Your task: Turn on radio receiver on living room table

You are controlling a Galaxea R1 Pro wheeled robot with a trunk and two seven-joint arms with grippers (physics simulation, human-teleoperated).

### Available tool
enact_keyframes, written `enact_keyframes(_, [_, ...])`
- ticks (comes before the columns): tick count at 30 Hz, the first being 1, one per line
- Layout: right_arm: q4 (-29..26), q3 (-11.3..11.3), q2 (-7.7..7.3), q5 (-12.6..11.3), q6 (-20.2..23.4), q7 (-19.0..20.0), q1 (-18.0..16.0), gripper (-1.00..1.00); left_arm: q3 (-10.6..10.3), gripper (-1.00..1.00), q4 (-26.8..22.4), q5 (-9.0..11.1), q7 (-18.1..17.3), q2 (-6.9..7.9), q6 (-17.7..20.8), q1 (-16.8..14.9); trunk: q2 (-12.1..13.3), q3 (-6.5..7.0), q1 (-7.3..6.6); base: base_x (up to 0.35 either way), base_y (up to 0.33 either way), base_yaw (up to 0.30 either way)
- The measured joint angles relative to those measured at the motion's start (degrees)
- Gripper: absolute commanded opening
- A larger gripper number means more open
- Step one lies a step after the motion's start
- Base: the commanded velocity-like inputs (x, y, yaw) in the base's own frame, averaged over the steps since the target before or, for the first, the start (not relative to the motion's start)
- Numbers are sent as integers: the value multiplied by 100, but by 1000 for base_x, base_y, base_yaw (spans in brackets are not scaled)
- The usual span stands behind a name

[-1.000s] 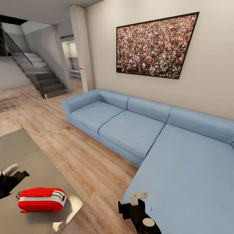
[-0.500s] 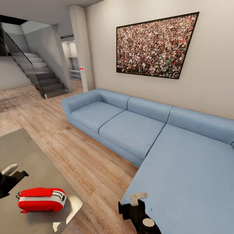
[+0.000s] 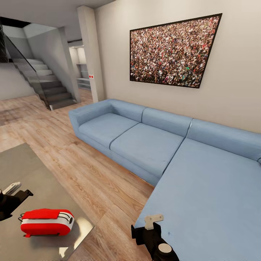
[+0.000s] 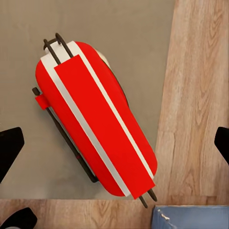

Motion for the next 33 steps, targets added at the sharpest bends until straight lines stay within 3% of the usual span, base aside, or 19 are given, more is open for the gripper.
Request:
enact_keyframes(14, [0,0,0,0,0,4,0,100,2,100,-32,14,-1,-5,9,0,0,0,0,-2,0,0])
enact_keyframes(33, [0,0,0,0,0,5,0,100,-6,100,-33,9,-106,-1,28,0,-761,-341,417,0,0,0])
